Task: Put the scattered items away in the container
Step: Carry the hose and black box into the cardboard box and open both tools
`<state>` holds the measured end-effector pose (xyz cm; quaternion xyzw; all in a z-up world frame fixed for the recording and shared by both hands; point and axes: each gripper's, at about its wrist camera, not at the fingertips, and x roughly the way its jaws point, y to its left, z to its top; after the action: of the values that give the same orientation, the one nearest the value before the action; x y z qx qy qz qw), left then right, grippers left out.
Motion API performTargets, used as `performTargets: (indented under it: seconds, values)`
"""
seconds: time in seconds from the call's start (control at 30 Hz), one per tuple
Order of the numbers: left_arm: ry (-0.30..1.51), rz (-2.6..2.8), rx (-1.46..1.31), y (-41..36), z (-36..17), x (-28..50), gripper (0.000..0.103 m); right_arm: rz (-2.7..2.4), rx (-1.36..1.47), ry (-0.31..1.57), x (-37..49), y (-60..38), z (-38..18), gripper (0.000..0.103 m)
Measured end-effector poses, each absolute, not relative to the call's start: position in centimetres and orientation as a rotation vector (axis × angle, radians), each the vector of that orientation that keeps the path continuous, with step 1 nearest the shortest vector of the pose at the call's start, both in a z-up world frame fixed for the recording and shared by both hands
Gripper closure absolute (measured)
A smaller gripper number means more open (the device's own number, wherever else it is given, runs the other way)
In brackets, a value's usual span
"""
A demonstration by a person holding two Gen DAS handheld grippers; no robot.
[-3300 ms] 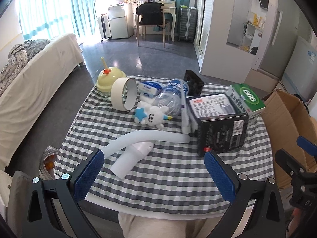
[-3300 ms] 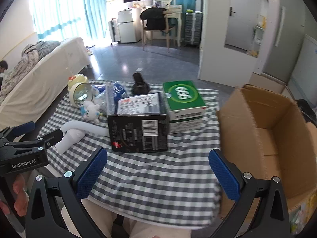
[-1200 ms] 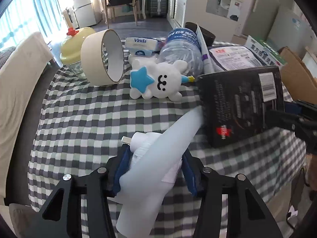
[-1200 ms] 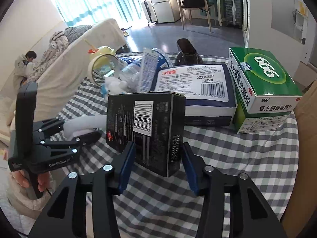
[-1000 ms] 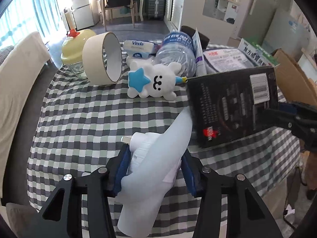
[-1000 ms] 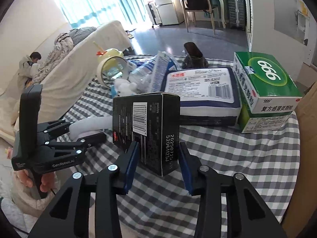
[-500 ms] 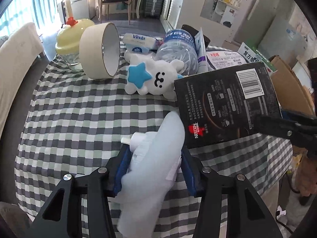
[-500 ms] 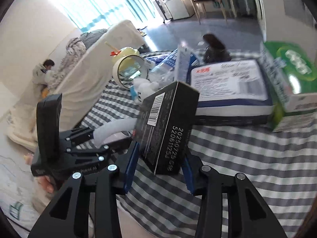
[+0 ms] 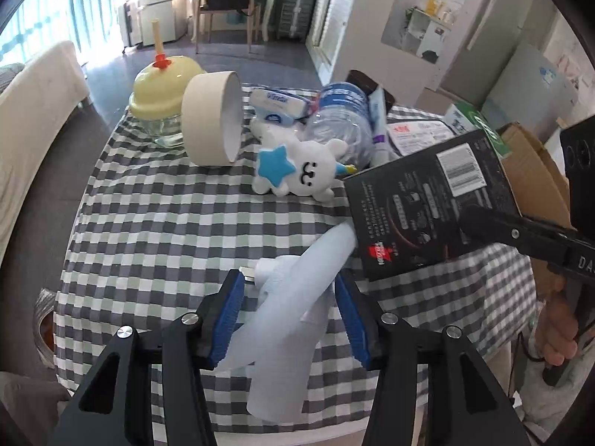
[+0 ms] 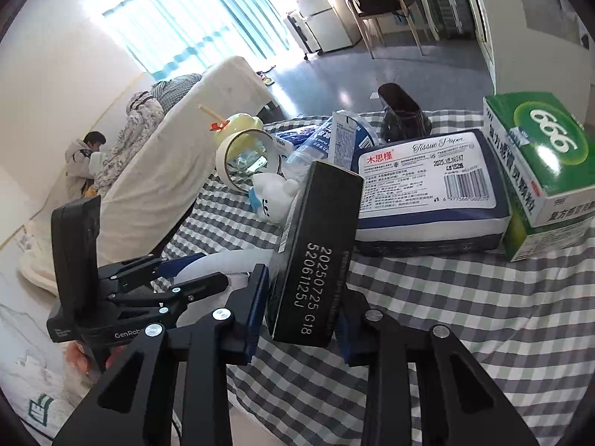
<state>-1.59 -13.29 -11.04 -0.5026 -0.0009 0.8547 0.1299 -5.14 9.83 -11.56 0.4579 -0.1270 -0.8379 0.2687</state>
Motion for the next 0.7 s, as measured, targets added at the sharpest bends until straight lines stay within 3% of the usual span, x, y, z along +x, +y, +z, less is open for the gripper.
performTargets:
  seconds: [0.13, 0.17, 0.2, 0.7]
  values:
    - [0.059, 2.504, -1.426, -12.7, -10.5, -0.7, 0.078, -2.293, 1.212, -0.314, -4.6, 10.1, -10.6, 0.075]
    - [0.061, 2.508, -1.414, -12.6, -10.3, -0.6, 0.093, -2.302, 1.206, -0.306, -4.5, 10.1, -10.3, 0.075]
    - [0.056, 2.511, -1.401, -12.2, -10.1, -0.5, 0.096, -2.314, 1.202, -0.298, -4.3, 10.3, -10.2, 0.077]
    - [0.033, 2.534, -1.452, -10.1, -7.5, 0.1, 0.095, -2.487, 1.117, -0.256, -1.6, 12.9, -6.7, 0.078]
